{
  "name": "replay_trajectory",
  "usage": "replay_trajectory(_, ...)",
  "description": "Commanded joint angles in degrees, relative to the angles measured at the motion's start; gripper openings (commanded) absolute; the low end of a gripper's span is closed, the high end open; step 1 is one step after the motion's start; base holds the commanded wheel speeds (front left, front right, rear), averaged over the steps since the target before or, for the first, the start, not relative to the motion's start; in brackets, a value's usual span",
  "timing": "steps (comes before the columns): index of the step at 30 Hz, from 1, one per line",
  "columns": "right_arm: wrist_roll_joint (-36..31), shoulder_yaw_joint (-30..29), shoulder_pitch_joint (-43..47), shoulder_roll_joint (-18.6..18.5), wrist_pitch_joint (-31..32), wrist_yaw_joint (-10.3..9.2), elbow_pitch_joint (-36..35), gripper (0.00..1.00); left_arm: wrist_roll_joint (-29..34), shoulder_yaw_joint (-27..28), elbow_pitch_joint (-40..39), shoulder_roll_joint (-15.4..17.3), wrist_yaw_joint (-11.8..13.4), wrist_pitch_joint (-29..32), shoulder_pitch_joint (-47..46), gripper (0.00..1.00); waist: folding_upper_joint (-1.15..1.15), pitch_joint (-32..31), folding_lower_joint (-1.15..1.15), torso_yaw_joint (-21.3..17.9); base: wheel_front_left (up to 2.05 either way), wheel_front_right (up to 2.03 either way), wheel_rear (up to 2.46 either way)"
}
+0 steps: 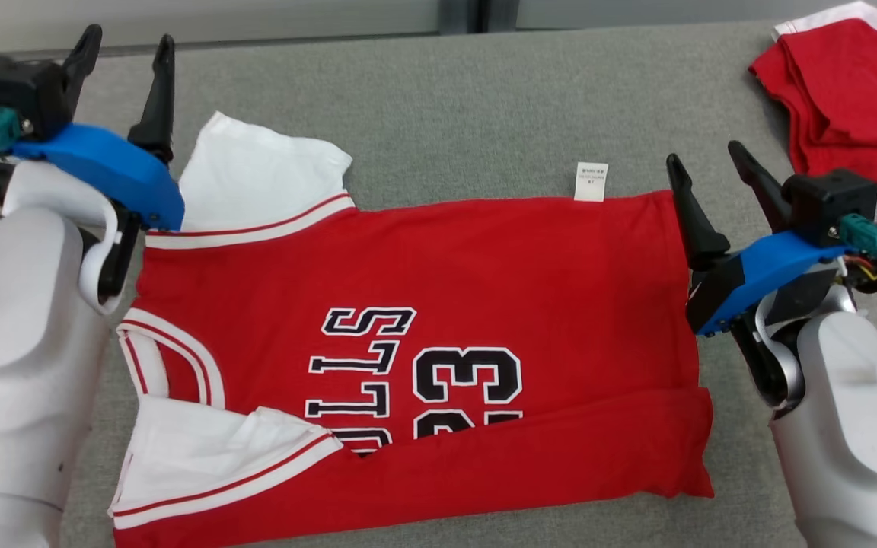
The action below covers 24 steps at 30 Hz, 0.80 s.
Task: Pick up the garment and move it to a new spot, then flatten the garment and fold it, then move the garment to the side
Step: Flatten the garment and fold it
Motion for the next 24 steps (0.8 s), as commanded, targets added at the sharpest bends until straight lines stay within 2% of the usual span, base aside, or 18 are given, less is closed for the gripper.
replay_trajectory(1,0.17,0.11,-1.83,-0.36,0.61,0.01,0.4,1.0,-1.66,-1.42,0.98,1.28,-0.02,1.2,-2.56,1.0,0.0,3.42,-0.01,-1.7,0.0,0.0,0.0)
replay_trajectory(11,0.93,2.67,-6.01,0.3,1.22,0.01,1.61,1.0,-12.61,-15.07,7.65,6.61,-0.03,11.47,-10.36,1.0,0.0,9.14,-0.01,-5.41,0.0,0.0,0.0)
replay_trajectory(21,0.69,3.11,-7.51,0.45,0.91,0.01,2.12,1.0,-21.96,-21.49,11.91,8.94,-0.03,16.92,-11.83,1.0,0.0,10.94,-0.01,-6.73,0.0,0.0,0.0)
replay_trajectory(24,0.77,3.24,-7.71,0.28,1.33,0.01,2.38,1.0,-22.86,-23.04,13.08,9.61,-0.03,17.68,-12.13,1.0,0.0,11.07,-0.01,-6.66,0.0,0.0,0.0)
